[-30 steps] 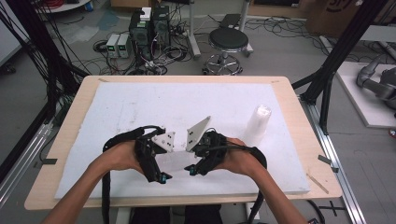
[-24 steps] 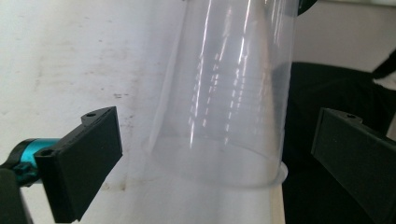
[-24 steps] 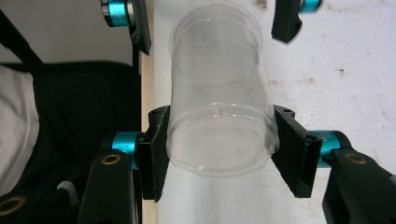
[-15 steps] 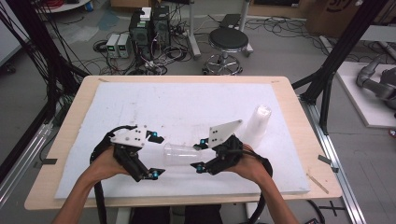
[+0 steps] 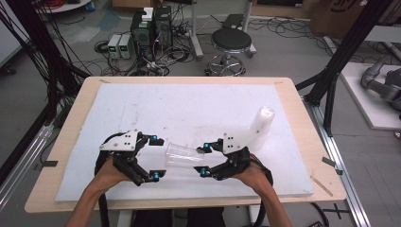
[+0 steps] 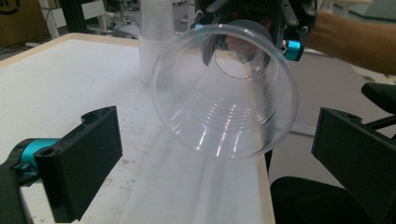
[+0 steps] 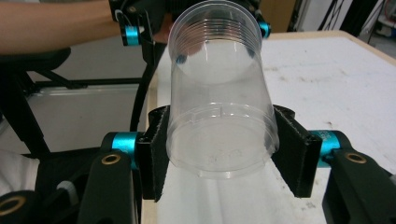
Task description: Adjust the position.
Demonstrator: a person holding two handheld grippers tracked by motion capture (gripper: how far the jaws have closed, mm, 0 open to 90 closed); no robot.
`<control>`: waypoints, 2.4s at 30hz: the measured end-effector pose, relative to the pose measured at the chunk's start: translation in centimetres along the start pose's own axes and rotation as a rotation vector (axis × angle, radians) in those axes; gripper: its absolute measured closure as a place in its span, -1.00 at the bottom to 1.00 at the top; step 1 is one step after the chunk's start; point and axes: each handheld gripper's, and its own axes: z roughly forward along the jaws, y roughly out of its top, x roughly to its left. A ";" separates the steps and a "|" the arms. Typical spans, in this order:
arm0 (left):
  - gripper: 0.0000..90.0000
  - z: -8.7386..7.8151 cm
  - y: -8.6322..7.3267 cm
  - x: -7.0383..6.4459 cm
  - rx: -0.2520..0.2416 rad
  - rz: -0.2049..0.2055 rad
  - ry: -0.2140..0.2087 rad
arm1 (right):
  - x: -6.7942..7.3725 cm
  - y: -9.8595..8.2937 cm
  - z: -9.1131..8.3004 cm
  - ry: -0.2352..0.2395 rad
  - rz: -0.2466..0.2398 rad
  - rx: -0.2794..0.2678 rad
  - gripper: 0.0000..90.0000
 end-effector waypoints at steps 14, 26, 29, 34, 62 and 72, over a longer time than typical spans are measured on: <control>-0.96 1.0 -0.5 -0.3 -0.062 -0.013 -0.050 | 0.2 -1.0 0.4 0.029 -0.040 -0.092 -0.05; -0.94 2.7 -0.2 -0.4 -0.102 -0.022 -0.109 | 0.3 -1.0 0.5 0.039 -0.047 -0.106 -0.05; -0.80 2.8 -0.2 -0.4 -0.115 -0.013 -0.126 | 0.3 -1.0 0.4 0.043 -0.051 -0.105 -0.05; -0.76 2.9 -0.3 -0.4 -0.121 -0.013 -0.125 | 0.2 -1.1 0.3 0.045 -0.054 -0.115 -0.05; -0.37 2.9 -0.4 -0.5 -0.174 -0.002 -0.141 | 0.3 -1.0 0.7 0.073 -0.063 -0.144 -0.05; -0.29 2.7 -0.4 -0.5 -0.171 0.005 -0.134 | 0.3 -1.0 0.9 0.073 -0.063 -0.136 -0.08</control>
